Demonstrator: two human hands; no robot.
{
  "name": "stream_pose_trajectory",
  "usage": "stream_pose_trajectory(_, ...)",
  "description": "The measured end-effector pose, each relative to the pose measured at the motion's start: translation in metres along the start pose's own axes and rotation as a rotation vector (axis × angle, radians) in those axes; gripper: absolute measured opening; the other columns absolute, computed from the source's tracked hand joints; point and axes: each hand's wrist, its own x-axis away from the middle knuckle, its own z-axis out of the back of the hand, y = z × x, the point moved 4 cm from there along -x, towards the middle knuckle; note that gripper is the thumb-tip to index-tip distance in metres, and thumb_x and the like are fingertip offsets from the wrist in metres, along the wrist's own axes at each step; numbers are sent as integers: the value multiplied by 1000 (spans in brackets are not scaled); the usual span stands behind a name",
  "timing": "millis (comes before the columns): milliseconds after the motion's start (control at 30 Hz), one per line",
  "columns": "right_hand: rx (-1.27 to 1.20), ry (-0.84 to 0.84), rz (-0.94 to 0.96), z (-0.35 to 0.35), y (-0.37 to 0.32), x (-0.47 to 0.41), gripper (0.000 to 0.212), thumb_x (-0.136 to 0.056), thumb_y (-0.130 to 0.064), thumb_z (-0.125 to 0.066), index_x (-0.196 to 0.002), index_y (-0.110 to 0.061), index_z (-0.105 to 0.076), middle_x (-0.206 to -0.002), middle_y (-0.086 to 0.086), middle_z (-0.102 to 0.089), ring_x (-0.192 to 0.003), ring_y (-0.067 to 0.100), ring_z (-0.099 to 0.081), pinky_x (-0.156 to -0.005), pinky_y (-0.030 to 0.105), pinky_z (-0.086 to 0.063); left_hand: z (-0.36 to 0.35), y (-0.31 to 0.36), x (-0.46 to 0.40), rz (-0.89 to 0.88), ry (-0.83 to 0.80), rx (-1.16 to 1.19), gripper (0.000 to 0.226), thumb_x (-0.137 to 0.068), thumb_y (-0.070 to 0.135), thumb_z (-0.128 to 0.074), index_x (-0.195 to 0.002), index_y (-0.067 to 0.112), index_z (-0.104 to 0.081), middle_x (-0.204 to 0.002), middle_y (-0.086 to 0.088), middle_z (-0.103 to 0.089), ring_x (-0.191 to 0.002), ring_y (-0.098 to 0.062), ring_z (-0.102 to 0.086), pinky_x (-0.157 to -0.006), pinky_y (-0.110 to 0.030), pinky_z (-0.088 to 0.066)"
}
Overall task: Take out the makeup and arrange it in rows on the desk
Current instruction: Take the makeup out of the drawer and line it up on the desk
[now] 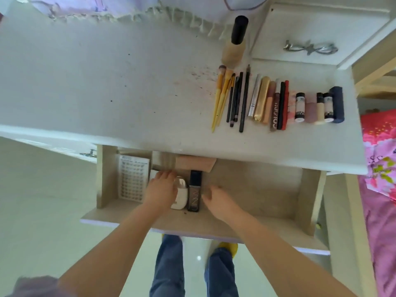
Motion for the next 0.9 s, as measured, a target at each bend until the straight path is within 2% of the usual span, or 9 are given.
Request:
stream_pose_trajectory(100,-38,106,-91,-15,-13,-23,39,-98,-40,-41,-123,-11,-47,-118,14,-59,-104,30,-58,-83,36,-49,-4,1,-15,-137,-15,-162,44,-93,26,-44,-137,18,-41,-140,-2,-45,-130,-25,-35,-99,-37,-33)
stream_pose_trajectory(233,-57,282,-254,-27,-24,-33,53,-94,-50,-42,-129,-10,-37,-115,15,-61,-100,32,-61,-74,37,-50,-10,-2,-24,-238,-77,-112,44,-92,33,-47,-133,17,-43,-136,-2,-45,-127,-23,-34,-98,-34,-31)
stream_pose_trajectory(333,54,305,-319,-26,-29,-40,59,-94,-52,-41,-133,-10,-31,-114,13,-61,-99,31,-62,-66,34,-45,-12,-6,-25,-230,-112,-63,42,-90,36,-48,-127,17,-50,-132,-3,-45,-126,-23,-33,-96,-33,-33)
stream_pose_trajectory(467,78,289,-335,-21,-32,-41,49,-93,-43,-48,-126,-7,-39,-110,12,-63,-97,30,-62,-64,31,-43,-15,-8,-16,-219,-110,44,33,-88,29,-52,-118,16,-50,-122,-5,-51,-118,-23,-42,-83,-29,-33)
stream_pose_trajectory(633,-33,291,-234,-15,-43,-12,34,-91,-33,-54,-111,-5,-50,-104,15,-65,-92,30,-63,-71,34,-48,-13,-16,11,-223,-227,324,29,-91,20,-53,-118,17,-45,-118,-4,-56,-109,-21,-54,-87,-36,-46)
stream_pose_trajectory(700,-53,300,-157,-9,-51,12,32,-91,-32,-55,-109,-6,-48,-99,12,-63,-90,29,-62,-67,32,-46,7,-20,25,-232,-207,411,33,-92,21,-54,-123,19,-44,-121,1,-54,-109,-17,-55,-88,-29,-44)
stream_pose_trajectory(800,-108,337,-33,22,-66,51,27,-91,-34,-56,-103,-14,-43,-89,1,-56,-84,23,-59,-57,26,-37,58,-29,44,-242,-75,518,37,-89,24,-61,-123,25,-49,-116,8,-53,-106,-9,-51,-88,-21,-41)
stream_pose_trajectory(900,-206,479,114,77,-87,82,31,-89,-34,-60,-112,-19,-46,-99,-5,-60,-92,15,-60,-74,26,-47,129,-29,48,-311,148,623,34,-83,19,-69,-112,26,-54,-105,11,-57,-96,-4,-52,-85,-13,-40)
